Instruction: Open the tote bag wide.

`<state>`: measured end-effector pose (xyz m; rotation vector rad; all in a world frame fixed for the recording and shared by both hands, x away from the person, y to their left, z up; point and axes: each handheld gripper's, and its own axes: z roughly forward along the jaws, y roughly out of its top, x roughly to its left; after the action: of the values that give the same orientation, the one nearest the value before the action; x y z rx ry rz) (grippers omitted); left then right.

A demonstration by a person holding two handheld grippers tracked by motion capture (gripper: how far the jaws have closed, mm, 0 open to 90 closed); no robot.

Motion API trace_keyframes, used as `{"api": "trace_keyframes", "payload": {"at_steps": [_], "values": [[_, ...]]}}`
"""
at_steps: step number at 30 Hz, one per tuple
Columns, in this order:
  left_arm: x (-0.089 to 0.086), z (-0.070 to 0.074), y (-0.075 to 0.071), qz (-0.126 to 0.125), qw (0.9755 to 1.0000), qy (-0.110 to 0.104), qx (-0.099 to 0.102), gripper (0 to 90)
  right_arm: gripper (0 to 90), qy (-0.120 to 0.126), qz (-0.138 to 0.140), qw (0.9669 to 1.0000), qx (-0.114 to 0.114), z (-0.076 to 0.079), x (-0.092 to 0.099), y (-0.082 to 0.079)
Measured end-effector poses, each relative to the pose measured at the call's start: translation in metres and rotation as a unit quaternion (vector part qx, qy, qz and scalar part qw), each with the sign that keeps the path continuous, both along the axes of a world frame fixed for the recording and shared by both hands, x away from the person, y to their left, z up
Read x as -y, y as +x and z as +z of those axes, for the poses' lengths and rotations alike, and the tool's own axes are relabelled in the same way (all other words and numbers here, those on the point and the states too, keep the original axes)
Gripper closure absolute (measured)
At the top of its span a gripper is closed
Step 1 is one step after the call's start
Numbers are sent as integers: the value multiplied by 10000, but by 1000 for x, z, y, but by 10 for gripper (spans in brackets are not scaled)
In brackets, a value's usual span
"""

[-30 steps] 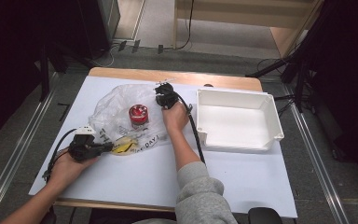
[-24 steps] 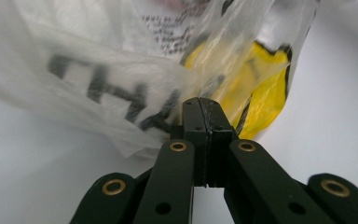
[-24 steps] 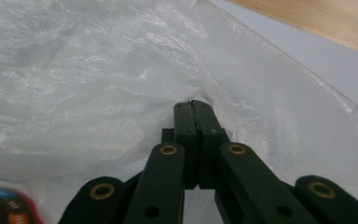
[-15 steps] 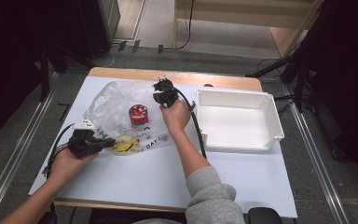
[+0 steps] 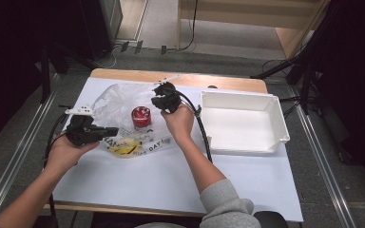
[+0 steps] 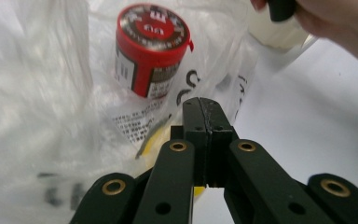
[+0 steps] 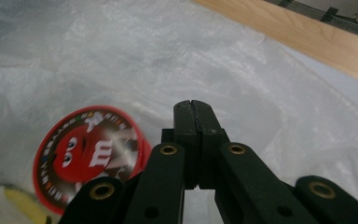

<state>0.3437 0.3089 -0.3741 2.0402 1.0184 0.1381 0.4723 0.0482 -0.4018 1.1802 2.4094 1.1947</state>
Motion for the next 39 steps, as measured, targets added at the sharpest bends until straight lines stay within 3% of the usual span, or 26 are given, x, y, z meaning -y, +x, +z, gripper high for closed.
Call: {"api": "trace_keyframes", "payload": {"at_steps": [8,13,18,24,31,39], "values": [[8,21,16,-85,10000,-25,-29,900,900,-16,87,9999,-76,-3,3,-20],[13,32,32,-164,9997,-11,-155,900,900,-22,133,9998,-158,-8,6,-30],[16,48,48,-131,9999,-19,-85,900,900,9,137,9997,-192,-12,10,-38],[18,59,69,-47,9999,117,24,900,900,-39,137,9997,-182,-17,12,-41],[14,45,96,113,9996,251,67,900,900,1,173,9997,-145,-21,11,-41],[5,13,117,293,9985,448,-109,900,900,-14,127,9997,-196,-30,9,-36]]}}
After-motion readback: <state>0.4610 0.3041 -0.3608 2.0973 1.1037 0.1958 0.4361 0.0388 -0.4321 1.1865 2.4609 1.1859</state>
